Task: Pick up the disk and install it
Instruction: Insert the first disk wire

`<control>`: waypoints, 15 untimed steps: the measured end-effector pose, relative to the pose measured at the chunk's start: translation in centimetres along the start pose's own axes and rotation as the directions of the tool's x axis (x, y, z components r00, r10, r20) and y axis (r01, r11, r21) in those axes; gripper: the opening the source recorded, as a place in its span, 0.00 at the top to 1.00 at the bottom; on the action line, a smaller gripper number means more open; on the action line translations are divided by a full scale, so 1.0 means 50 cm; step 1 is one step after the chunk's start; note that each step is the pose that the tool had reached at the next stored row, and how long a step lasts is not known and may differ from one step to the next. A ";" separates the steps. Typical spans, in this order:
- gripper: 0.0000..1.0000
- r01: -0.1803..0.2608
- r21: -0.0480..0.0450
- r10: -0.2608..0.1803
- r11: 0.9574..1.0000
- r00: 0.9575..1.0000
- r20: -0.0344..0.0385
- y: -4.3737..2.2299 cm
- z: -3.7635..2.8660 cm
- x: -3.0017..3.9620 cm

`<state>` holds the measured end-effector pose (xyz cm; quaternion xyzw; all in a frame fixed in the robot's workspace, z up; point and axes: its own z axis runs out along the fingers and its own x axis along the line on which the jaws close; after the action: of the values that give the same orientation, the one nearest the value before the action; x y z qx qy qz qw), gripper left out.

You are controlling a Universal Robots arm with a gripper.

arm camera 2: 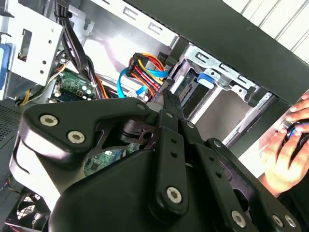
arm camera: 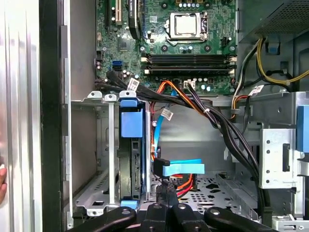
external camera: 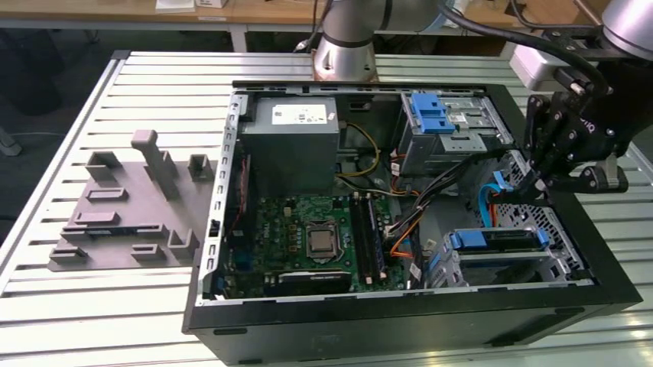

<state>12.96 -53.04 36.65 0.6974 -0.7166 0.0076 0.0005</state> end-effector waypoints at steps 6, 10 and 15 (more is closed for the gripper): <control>0.89 0.000 0.018 0.000 1.000 1.000 -0.022 0.007 0.000 -0.005; 0.81 0.001 0.026 0.000 1.000 0.999 -0.038 0.010 0.000 -0.017; 0.75 0.002 0.028 0.000 1.000 0.999 -0.052 0.012 0.007 -0.028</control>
<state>12.38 -51.60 36.26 0.6972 -0.7159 0.0356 0.0092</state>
